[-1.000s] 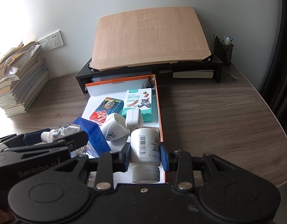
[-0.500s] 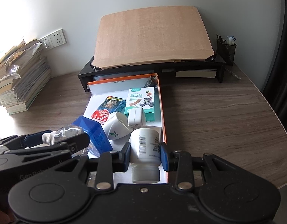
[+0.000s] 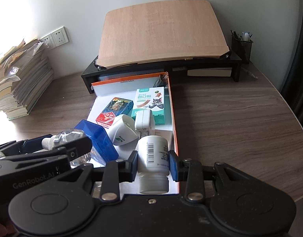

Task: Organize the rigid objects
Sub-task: 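Hold the refill bottle with left tool over the box while right tool holds the pill bottle beside it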

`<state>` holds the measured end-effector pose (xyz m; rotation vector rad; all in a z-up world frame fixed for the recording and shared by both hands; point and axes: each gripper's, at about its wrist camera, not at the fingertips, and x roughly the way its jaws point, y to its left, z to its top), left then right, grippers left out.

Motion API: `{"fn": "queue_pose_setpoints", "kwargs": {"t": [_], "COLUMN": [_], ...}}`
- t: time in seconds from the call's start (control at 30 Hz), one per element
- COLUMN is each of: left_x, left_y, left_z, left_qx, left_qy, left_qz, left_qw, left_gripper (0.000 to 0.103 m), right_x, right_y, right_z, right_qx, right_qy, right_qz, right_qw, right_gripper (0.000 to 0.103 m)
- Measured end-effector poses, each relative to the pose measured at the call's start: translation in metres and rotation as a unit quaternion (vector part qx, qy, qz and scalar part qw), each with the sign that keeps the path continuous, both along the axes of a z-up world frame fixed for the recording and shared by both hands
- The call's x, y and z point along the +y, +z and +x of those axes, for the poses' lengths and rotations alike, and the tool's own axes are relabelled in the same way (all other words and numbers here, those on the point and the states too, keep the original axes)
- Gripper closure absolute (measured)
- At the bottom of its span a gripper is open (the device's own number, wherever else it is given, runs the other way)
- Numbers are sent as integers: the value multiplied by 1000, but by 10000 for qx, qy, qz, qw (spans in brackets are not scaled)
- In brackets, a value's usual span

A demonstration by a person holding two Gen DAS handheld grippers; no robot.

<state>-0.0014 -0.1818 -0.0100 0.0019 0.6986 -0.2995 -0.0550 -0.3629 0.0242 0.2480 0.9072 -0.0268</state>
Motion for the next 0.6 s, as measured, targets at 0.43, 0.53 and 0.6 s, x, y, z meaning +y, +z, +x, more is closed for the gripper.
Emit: {"fn": "queue_pose_setpoints", "kwargs": {"t": [0.43,0.53,0.6], "left_x": [-4,-3,-2], "left_y": [-2,-5,-6], "left_z": [6,10,12], "left_qx": [72,184,212], "left_qy": [-97,-143,-143], "left_qz": [14,-32,-29], "left_qw": [9999,9997,9997], "left_gripper": [22,22,22], "right_x": [-3,-4,-4], "right_y": [-5,-7,-8], "right_z": [0,1,1], "right_qx": [71,93,107], "right_qy": [17,9,9], "right_qz": [42,57,61], "right_qw": [10000,9999,9999], "right_gripper": [63,63,63]}}
